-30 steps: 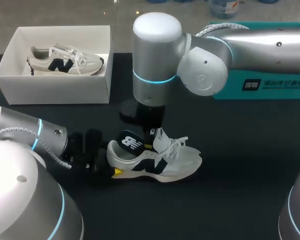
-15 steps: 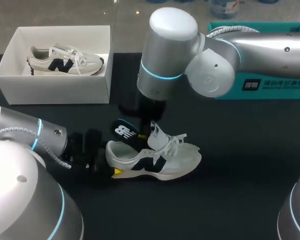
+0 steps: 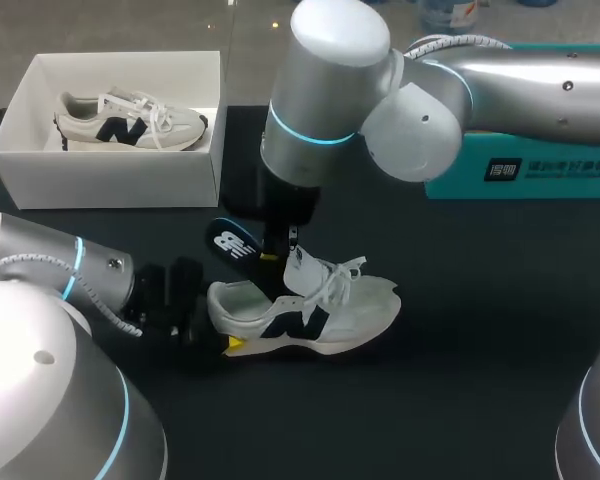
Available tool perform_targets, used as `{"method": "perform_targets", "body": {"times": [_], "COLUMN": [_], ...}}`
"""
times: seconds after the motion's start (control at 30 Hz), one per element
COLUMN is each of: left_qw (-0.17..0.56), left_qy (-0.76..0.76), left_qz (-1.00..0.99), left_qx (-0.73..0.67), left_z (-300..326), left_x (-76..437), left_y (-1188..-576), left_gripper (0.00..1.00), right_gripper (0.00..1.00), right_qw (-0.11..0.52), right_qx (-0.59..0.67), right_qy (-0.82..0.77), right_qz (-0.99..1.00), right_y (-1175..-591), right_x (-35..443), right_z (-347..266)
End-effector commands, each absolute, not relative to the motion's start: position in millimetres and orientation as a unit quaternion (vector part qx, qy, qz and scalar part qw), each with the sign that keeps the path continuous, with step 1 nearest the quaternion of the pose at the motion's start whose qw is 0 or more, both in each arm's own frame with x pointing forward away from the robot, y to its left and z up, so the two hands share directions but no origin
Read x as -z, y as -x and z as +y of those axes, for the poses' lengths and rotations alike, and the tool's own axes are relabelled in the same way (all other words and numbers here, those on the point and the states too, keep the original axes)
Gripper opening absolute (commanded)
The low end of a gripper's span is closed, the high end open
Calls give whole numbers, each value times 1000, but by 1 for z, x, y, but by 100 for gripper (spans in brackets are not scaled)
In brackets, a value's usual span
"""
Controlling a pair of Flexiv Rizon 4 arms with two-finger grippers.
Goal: Take the shoe out of the shoebox, open the shoe tongue, remove and reinsert the insole, then place the shoe into the shoebox
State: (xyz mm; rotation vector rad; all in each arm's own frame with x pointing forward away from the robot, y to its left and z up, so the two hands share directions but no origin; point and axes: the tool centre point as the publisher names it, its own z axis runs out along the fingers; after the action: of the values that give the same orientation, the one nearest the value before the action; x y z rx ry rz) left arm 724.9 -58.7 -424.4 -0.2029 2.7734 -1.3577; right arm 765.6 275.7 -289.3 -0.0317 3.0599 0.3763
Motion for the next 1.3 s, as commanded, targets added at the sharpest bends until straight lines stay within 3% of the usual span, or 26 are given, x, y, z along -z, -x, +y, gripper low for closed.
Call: {"method": "perform_targets", "body": {"times": [0.03, 0.4, 0.47, 0.63, 0.97, 1.1, 1.23, 1.27, 1.3], "left_qw": [24, 24, 24, 24, 24, 24, 24, 24, 24], "left_qy": [65, 65, 65, 65, 65, 65, 65, 65, 65], "left_qz": [896, 896, 896, 896, 896, 896, 896, 896, 896], "left_qx": [438, 438, 438, 438, 438, 438, 438, 438, 438], "left_z": [-60, -60, -60, -60, -60, -60, -60, -60, -60], "left_x": [426, 426, 426, 426, 426, 426, 426, 426, 426], "left_y": [-724, -724, -724, -724, -724, -724, -724, -724, -724], "left_gripper": [0, 0, 0, 0, 0, 0, 0, 0, 0], "right_gripper": [0, 0, 35, 42, 36, 25, 24, 20, 7], "right_qw": [21, 6, 6, -4, -16, -19, -21, -21, -20], "right_qx": [-131, -151, -152, -156, -156, -154, -153, -153, -153], "right_qy": [13, 32, 34, 22, 2, -3, -5, -6, -6], "right_qz": [991, 988, 988, 987, 988, 988, 988, 988, 988], "right_y": [-769, -777, -775, -765, -750, -746, -745, -745, -746], "right_x": [299, 311, 311, 318, 326, 326, 326, 326, 325], "right_z": [277, 289, 288, 278, 270, 268, 268, 268, 268]}}
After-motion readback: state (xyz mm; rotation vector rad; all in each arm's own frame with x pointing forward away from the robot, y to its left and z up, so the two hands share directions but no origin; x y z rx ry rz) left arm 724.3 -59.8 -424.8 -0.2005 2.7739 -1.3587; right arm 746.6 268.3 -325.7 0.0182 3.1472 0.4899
